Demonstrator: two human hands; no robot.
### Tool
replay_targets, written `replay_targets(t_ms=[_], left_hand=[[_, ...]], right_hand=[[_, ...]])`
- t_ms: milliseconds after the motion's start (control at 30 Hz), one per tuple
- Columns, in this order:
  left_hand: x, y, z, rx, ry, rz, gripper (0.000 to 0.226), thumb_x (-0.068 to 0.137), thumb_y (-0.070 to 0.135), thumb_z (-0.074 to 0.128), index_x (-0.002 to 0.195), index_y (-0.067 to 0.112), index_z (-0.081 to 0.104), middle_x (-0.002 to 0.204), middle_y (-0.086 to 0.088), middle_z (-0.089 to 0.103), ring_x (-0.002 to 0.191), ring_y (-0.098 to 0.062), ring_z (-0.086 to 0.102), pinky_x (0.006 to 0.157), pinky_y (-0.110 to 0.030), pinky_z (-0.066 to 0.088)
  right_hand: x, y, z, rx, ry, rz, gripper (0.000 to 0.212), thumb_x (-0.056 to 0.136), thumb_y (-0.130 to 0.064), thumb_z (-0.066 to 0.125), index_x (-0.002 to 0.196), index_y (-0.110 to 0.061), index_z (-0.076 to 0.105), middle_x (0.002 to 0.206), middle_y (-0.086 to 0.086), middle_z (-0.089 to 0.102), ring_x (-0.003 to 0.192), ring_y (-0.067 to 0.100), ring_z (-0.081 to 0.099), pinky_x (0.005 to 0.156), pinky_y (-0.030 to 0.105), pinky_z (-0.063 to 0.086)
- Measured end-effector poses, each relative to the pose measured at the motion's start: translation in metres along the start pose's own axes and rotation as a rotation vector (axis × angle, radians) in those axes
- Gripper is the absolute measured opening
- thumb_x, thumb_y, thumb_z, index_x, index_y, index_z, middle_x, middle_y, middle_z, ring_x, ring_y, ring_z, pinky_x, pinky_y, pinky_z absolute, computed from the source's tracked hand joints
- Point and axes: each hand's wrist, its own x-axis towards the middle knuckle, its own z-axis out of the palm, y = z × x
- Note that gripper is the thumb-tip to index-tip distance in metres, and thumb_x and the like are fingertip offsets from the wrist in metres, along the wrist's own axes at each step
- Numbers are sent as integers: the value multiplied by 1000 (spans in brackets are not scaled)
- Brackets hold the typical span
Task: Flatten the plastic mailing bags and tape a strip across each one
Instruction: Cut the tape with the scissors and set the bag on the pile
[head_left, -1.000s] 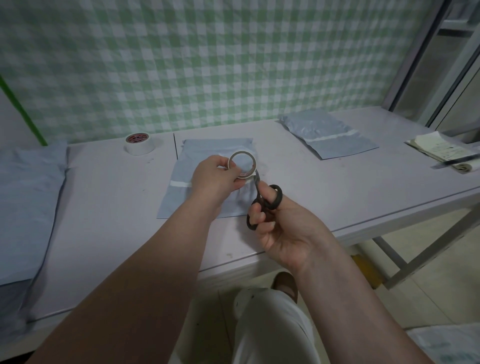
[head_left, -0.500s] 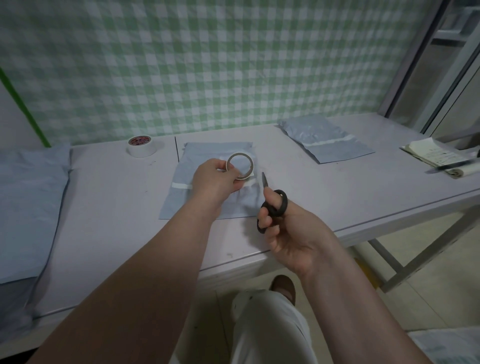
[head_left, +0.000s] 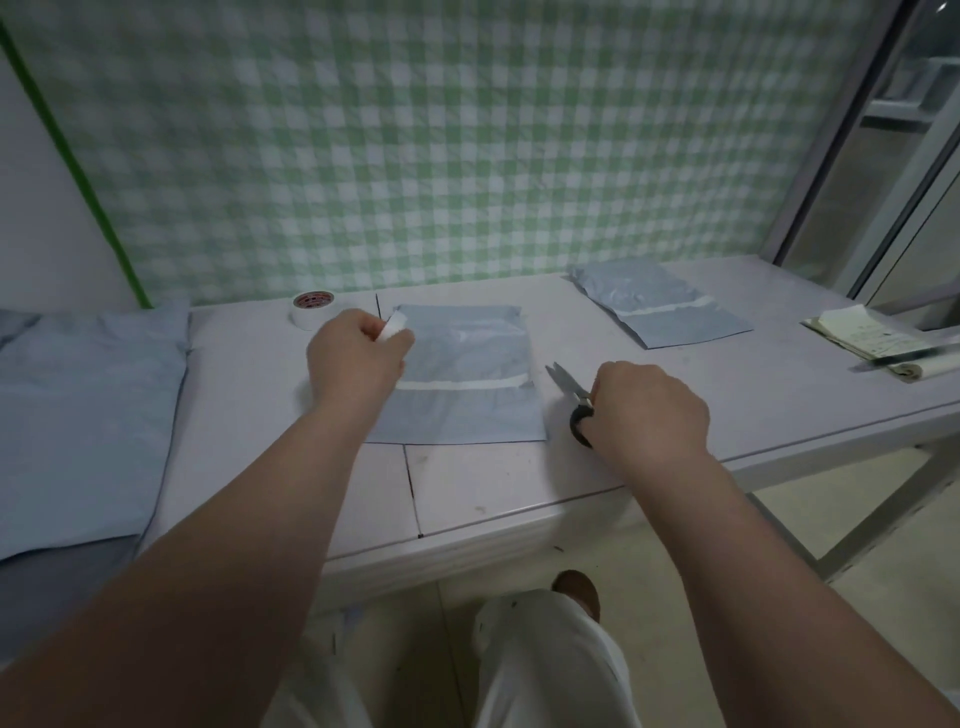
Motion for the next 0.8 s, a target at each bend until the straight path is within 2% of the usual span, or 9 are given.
replay_targets(t_ms=[67,167,267,333,367,433,533,633,800], left_hand=[[6,-5,-14,251,-9,56,26,87,29,58,77,6,65,75,-6,68,74,-20,61,61,-27,36],[10,-17,-29,504,-40,97,27,93,25,53,84,3,65,87,-10,65,87,-27,57,68,-28,34],[12,-28,-39,656,-68,136,26,92,22,52,87,1,66,95,-14,64,84,-28,52,68,-30,36],[11,-32,-43,702,-77,124,22,92,20,50,91,4,65,101,-14,62,87,-27,53,69,-30,38],[10,-31,-44,723,-78,108,20,92,17,49,96,6,65,106,-12,61,93,-28,54,71,-31,39],[4,-27,-44,756,-59,111,23,90,10,48,107,11,63,113,-10,56,102,-29,55,74,-32,39],[0,-15,-37,725,-90,188,32,88,5,48,118,11,60,118,-13,54,110,-31,52,82,-35,41],[0,-3,-26,689,-220,187,37,88,4,49,123,14,58,124,-8,58,116,-26,51,90,-32,40],[-6,-2,-14,661,-334,175,41,89,5,48,128,14,54,131,-8,54,123,-24,45,94,-26,35]], right_hand=[[4,-9,-3,-114,-14,-35,12,86,-11,51,95,-18,54,74,-4,42,79,23,50,66,27,35],[8,-17,-6,-211,-34,-75,24,88,-9,45,107,-14,59,93,0,57,92,23,59,70,27,37],[11,-21,-6,-316,-62,-115,26,92,-18,46,115,-16,58,114,1,58,109,23,56,75,28,35],[15,-25,-4,-302,-56,-113,19,89,-20,51,106,-16,58,113,3,58,111,23,52,76,28,34],[17,-28,-4,-259,-38,-106,7,87,-18,53,92,-15,57,106,5,58,106,23,53,74,28,34],[25,-33,1,-124,9,-81,19,88,-16,50,71,-13,44,96,6,57,94,23,50,70,28,35],[37,-38,13,30,21,-53,22,96,-29,39,83,-13,48,106,7,58,108,26,47,75,30,33],[50,-41,26,153,-68,12,31,96,-40,38,93,-12,51,113,9,57,117,29,41,81,34,34],[71,-42,38,330,-196,117,27,90,-40,47,85,-13,49,93,5,52,108,31,50,78,31,38]])
